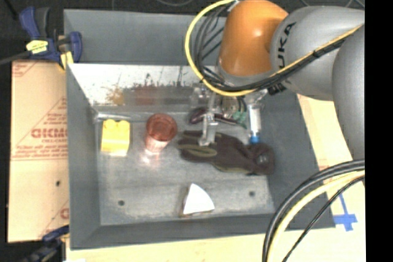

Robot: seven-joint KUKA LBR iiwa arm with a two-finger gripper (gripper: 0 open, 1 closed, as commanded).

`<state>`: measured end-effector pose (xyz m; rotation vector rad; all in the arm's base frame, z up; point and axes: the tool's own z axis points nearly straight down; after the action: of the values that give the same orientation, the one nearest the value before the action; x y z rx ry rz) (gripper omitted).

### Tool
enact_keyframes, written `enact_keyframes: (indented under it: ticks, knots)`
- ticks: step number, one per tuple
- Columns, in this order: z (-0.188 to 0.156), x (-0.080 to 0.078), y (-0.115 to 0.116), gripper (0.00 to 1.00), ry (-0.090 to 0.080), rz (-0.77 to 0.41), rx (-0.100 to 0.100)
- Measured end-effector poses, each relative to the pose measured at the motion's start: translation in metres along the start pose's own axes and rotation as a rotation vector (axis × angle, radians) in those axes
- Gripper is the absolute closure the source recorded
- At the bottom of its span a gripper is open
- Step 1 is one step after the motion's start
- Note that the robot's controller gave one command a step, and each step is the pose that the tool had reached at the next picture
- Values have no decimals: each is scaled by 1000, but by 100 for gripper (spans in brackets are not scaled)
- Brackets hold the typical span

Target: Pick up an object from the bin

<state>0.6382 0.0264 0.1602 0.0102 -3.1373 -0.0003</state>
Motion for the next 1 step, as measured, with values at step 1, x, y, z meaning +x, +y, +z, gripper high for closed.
enact_keyframes:
  ticks: [1]
  knots:
    - [-5,-2,0,0,-8,0,0]
